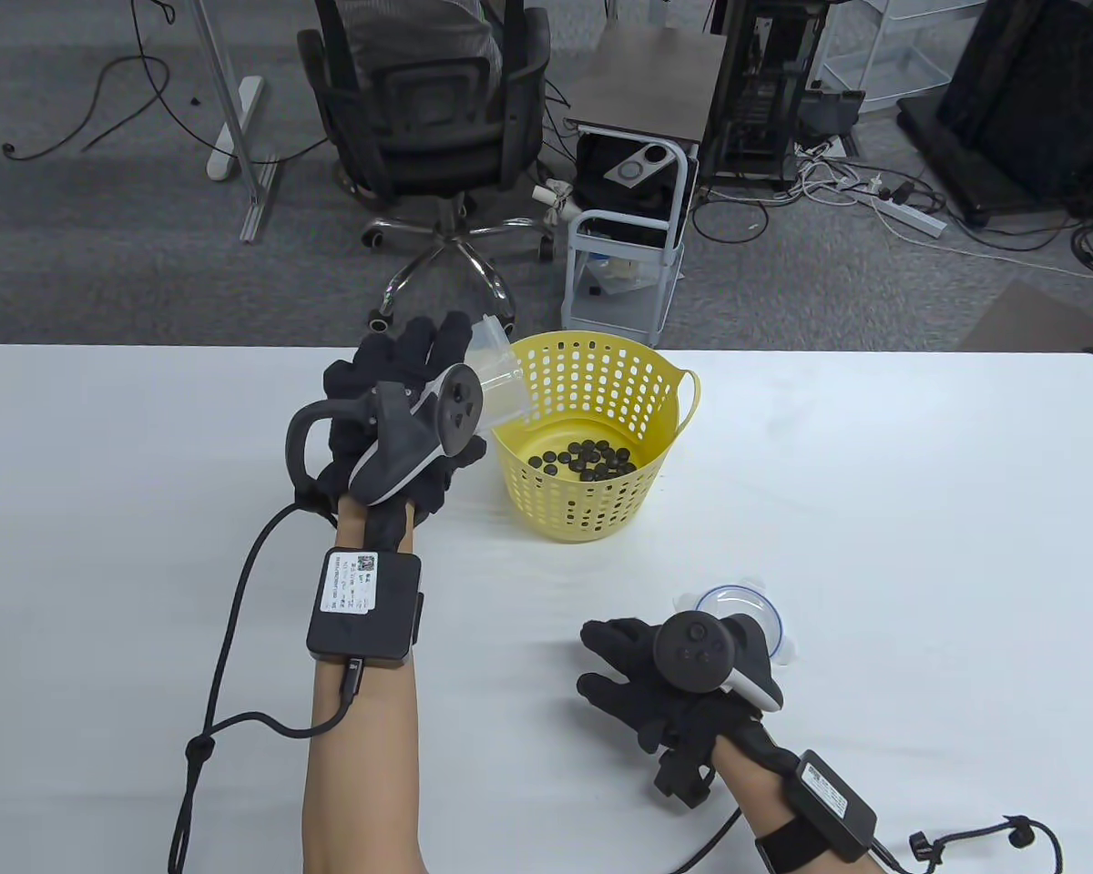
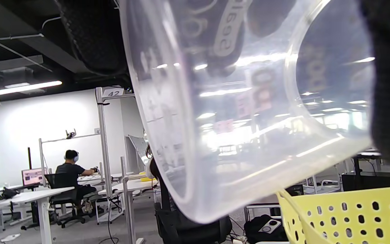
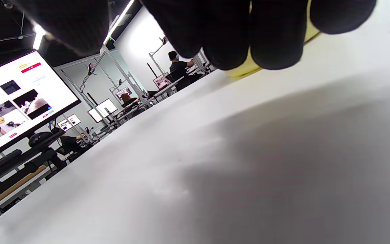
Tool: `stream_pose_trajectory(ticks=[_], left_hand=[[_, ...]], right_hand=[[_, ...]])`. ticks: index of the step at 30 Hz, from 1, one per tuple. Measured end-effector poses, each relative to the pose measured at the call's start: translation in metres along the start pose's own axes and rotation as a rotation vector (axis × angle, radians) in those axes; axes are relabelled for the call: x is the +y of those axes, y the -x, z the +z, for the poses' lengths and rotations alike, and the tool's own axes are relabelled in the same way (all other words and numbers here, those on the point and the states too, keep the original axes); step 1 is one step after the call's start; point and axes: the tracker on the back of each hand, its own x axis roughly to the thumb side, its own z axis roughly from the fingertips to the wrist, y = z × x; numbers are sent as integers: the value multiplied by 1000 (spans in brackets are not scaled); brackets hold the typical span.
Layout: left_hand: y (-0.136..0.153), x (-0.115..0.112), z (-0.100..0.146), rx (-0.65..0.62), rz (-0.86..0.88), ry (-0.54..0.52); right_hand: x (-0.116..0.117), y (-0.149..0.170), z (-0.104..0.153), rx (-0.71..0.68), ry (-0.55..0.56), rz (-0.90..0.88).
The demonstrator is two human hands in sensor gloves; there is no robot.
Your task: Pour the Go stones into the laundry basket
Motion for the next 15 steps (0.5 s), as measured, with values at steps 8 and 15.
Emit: stream_pose_trajectory(ticks=[8, 15], left_hand=[[11, 0, 5, 6, 139, 18], [22, -19, 39, -61, 490, 57]], right_hand=[[-1, 1, 0, 0, 1, -1], [-2, 2, 0, 1, 17, -15]])
